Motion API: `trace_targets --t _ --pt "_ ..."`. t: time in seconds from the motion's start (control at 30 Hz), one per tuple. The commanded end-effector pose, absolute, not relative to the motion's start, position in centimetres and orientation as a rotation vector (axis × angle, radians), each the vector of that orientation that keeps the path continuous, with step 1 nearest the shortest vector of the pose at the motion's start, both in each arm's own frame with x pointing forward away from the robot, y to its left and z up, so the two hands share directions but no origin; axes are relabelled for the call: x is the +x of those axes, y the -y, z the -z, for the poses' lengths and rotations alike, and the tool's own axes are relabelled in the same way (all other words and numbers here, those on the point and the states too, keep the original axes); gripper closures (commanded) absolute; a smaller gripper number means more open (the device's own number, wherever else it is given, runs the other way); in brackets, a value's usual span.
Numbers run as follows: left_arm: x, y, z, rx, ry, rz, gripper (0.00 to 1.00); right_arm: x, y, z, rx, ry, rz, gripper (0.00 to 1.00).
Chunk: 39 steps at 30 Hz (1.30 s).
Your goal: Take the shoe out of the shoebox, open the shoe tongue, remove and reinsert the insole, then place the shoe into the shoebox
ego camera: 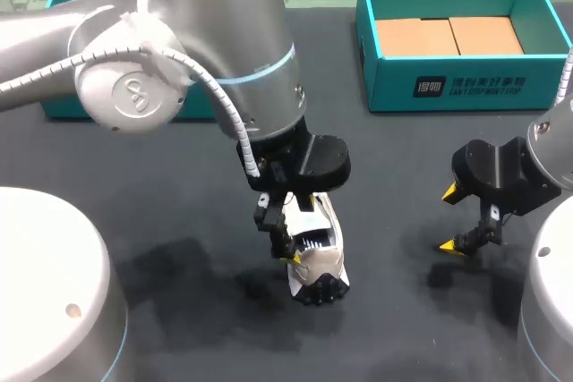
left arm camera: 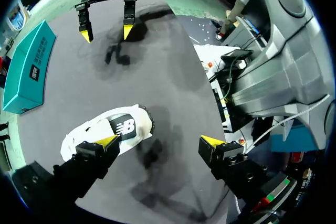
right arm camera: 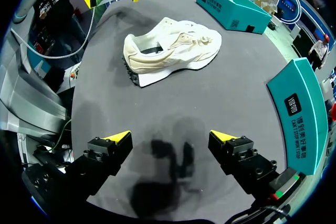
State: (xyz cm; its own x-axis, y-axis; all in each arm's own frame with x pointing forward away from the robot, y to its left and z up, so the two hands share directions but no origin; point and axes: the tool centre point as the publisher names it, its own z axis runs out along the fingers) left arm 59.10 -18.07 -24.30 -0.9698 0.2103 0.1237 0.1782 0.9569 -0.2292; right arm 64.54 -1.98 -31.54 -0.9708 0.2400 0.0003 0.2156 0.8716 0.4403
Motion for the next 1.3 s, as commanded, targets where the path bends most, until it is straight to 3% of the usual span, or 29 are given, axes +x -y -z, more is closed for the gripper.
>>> trace_targets --t 0.03,1.3 --pt "58.1 17.7 23.9 -0.229 3.089 -0.322 0.00 64.4 2.0 31.5 0.365 -2.984 -0.691 0.00" --pt "59.4 22.8 35.4 0.208 3.063 -0.201 0.00 64.4 2.0 31.5 0.365 -2.984 -0.691 0.00"
